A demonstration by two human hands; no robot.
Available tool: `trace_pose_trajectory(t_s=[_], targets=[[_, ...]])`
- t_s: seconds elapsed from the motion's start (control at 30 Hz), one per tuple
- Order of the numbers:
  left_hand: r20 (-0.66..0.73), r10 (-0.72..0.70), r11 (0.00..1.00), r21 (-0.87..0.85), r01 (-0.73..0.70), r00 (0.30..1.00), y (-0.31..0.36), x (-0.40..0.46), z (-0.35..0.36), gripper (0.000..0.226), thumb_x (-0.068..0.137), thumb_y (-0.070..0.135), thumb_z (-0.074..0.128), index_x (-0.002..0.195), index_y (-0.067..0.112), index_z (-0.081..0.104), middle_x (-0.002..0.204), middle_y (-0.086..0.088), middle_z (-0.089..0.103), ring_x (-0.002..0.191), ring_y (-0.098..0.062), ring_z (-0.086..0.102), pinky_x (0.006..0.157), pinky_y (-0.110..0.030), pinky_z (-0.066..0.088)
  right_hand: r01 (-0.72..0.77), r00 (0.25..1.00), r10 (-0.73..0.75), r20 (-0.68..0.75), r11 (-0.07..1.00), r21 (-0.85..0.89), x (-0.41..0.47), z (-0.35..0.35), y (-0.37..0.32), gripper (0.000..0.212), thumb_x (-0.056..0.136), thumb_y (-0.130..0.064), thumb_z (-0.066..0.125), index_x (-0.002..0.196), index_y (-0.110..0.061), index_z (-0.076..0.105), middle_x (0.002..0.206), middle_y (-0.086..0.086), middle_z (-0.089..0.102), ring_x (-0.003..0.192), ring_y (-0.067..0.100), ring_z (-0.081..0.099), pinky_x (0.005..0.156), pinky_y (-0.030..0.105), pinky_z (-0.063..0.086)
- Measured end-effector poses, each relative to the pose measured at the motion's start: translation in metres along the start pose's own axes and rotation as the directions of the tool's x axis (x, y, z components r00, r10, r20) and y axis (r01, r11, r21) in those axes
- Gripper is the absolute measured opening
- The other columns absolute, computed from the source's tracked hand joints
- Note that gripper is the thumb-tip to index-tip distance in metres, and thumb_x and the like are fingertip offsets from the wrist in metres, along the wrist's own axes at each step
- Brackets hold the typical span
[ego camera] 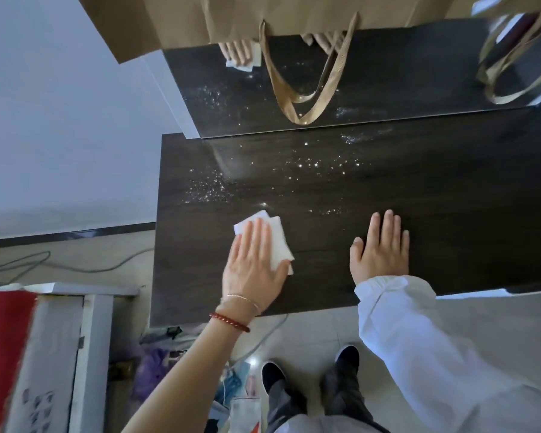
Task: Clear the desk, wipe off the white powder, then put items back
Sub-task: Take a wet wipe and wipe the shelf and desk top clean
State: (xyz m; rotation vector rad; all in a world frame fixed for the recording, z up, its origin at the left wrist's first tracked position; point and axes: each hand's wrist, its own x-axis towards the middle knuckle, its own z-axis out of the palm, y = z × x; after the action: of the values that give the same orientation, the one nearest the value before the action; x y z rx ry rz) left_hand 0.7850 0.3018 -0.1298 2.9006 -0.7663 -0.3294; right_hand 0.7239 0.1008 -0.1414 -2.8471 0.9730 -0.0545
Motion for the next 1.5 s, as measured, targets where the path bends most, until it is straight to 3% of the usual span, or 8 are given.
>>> trace_pose_trajectory(t_s=[0.1, 0.23, 0.5, 0.6, 0.77, 1.03, 1.37, 1.5], targets=[[-0.111, -0.272, 0.962, -0.012, 0.273, 0.956, -0.051, 0.011, -0.007, 0.078, 0.081, 0.047, 0.026, 0.136, -0.008, 0.029, 0.141, -0.029, 0.033, 0.131, -0.040, 0.033, 0.107, -0.049, 0.030, 0.005, 1.000, -0.005, 0.012, 1.000, 0.002, 0.000, 0.000, 0.002, 0.055, 0.089, -0.022, 0.045, 0.138, -0.002, 0.031, 0.148, 0.022, 0.026, 0.138, 0.034, 0.021, 0.112, 0.048, 0.014], [-0.084, -0.476, 0.879, -0.072, 0.471, 0.875, -0.073, 0.060, -0.024, 0.082, 0.078, 0.047, 0.020, 0.140, -0.006, 0.014, 0.149, -0.028, 0.013, 0.138, -0.037, 0.010, 0.114, -0.046, 0.010, 0.005, 0.999, -0.004, 0.038, 0.999, -0.032, 0.002, 0.000, 0.000, 0.058, 0.089, -0.024, 0.046, 0.139, -0.003, 0.027, 0.149, 0.021, 0.023, 0.139, 0.033, 0.018, 0.113, 0.047, 0.011], [0.008, 0.108, 0.992, 0.058, -0.108, 0.994, 0.027, 0.049, -0.002, 0.078, 0.081, 0.052, 0.021, 0.140, 0.001, 0.027, 0.148, -0.018, 0.027, 0.138, -0.031, 0.022, 0.113, -0.041, 0.016, 0.015, 1.000, -0.015, -0.006, 1.000, -0.007, 0.002, 0.003, 0.003, 0.057, 0.084, -0.026, 0.037, 0.135, 0.001, 0.035, 0.143, 0.025, 0.033, 0.134, 0.037, 0.029, 0.109, 0.050, 0.019], [-0.092, -0.066, 0.993, 0.093, 0.075, 0.994, -0.033, 0.056, -0.012, 0.075, 0.078, 0.049, 0.033, 0.132, -0.004, 0.038, 0.137, -0.025, 0.042, 0.128, -0.037, 0.039, 0.104, -0.045, 0.035, 0.017, 1.000, -0.017, -0.010, 1.000, -0.011, 0.002, 0.003, 0.004, 0.057, 0.083, -0.023, 0.041, 0.134, 0.001, 0.036, 0.143, 0.025, 0.034, 0.134, 0.037, 0.030, 0.109, 0.050, 0.020], [-0.114, -0.447, 0.894, -0.062, 0.443, 0.887, -0.073, 0.108, -0.035, 0.071, 0.088, 0.042, 0.033, 0.138, -0.004, 0.017, 0.148, -0.024, 0.016, 0.137, -0.034, 0.012, 0.112, -0.044, 0.013, 0.014, 1.000, -0.014, 0.000, 1.000, -0.020, 0.004, 0.004, 0.003, 0.057, 0.085, -0.022, 0.047, 0.136, 0.000, 0.034, 0.144, 0.024, 0.031, 0.135, 0.037, 0.027, 0.110, 0.050, 0.018], [-0.053, 0.013, 0.999, 0.030, -0.011, 0.999, 0.019, 0.062, -0.003, 0.075, 0.082, 0.048, 0.024, 0.138, -0.002, 0.029, 0.146, -0.022, 0.030, 0.136, -0.033, 0.027, 0.112, -0.044, 0.020, 0.017, 1.000, -0.017, -0.012, 1.000, -0.009, 0.003, 0.002, 0.002, 0.055, 0.086, -0.019, 0.046, 0.135, 0.002, 0.034, 0.144, 0.026, 0.031, 0.134, 0.038, 0.027, 0.109, 0.052, 0.019], [-0.073, -0.529, 0.848, -0.099, 0.522, 0.846, -0.091, 0.138, -0.041, 0.071, 0.092, 0.040, 0.036, 0.141, -0.004, 0.009, 0.150, -0.024, 0.007, 0.139, -0.033, 0.002, 0.114, -0.045, 0.005, 0.008, 1.000, -0.008, 0.009, 0.997, -0.072, 0.004, 0.002, 0.000, 0.059, 0.084, -0.028, 0.039, 0.135, 0.001, 0.035, 0.143, 0.025, 0.034, 0.133, 0.037, 0.031, 0.109, 0.049, 0.018], [-0.120, -0.415, 0.910, -0.064, 0.410, 0.902, -0.035, 0.173, -0.030, 0.072, 0.092, 0.043, 0.026, 0.142, -0.005, 0.006, 0.151, -0.026, 0.006, 0.140, -0.036, 0.003, 0.114, -0.044, 0.003, 0.007, 1.000, -0.007, -0.001, 0.997, -0.075, 0.005, 0.003, 0.001, 0.062, 0.082, -0.031, 0.028, 0.134, 0.001, 0.035, 0.143, 0.025, 0.035, 0.133, 0.037, 0.031, 0.109, 0.044, 0.010]])
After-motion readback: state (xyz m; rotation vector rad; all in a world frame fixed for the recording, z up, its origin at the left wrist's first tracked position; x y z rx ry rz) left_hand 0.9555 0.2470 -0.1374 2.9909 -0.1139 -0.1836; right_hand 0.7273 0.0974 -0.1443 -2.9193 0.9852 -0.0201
